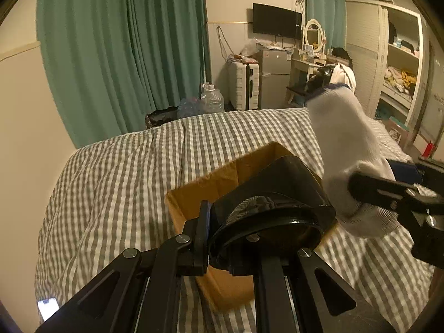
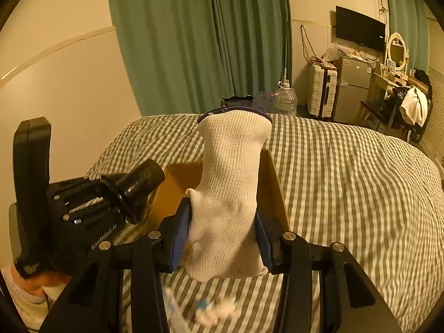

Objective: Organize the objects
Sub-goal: 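Carry the sock and cup into the cardboard box and open both tools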

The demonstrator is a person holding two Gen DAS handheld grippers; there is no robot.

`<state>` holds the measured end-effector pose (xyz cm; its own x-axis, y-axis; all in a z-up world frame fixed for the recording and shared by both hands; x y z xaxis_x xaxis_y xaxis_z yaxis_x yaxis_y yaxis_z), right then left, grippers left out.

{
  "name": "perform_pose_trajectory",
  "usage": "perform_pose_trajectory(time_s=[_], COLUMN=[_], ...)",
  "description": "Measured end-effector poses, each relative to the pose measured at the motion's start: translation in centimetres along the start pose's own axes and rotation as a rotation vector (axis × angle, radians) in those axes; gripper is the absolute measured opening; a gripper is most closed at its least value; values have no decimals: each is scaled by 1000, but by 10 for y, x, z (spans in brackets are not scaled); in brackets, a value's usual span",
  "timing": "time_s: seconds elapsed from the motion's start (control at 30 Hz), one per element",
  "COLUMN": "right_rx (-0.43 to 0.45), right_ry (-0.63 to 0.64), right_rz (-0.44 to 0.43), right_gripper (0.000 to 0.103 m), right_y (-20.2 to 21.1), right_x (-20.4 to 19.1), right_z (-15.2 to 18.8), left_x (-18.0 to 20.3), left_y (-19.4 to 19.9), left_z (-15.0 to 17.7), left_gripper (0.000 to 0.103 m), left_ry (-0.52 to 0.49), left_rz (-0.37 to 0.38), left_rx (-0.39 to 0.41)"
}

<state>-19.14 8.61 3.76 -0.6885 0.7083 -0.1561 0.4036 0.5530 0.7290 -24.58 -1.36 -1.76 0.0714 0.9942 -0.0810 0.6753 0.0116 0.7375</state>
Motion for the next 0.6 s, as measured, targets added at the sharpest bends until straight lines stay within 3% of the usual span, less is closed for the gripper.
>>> perform_pose_trajectory(time_s=[0.13,0.3,0.43,0.5,0.6], right_rx=[-32,-130,-169,-159,-105], right_ry=[-3,-49,-56,-55,-66], right_rz=[28,-19,-23,-19,-16], right_gripper=[43,44,47,55,66], right_y=[-48,-105,-120,-116,-97], right_x=[16,29,28,28,28], right_z=[-22,-10,0,0,-1], left_x=[-1,0,3,6,8], left_y=[-45,-90,-101,-97,-84], left_z=[-3,20,29,31,31], left_gripper=[9,9,9,12,35], left_ry=[8,7,17,15,18], left_rz=[1,2,32,42,40], left_rx=[-49,-132,-192,-210,-217])
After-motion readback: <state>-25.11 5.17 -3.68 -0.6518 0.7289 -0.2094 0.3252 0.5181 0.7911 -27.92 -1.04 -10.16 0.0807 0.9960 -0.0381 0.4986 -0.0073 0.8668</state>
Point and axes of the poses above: each gripper's, at about its wrist camera, not at the fingertips, and y roughly against the way its jaws point, x to its right, z to its underside, the point moved 2 cm from there along -y, roughly the way its jaws point, and after that the axes turned 6 degrees about -x, right-handed, at the moved point
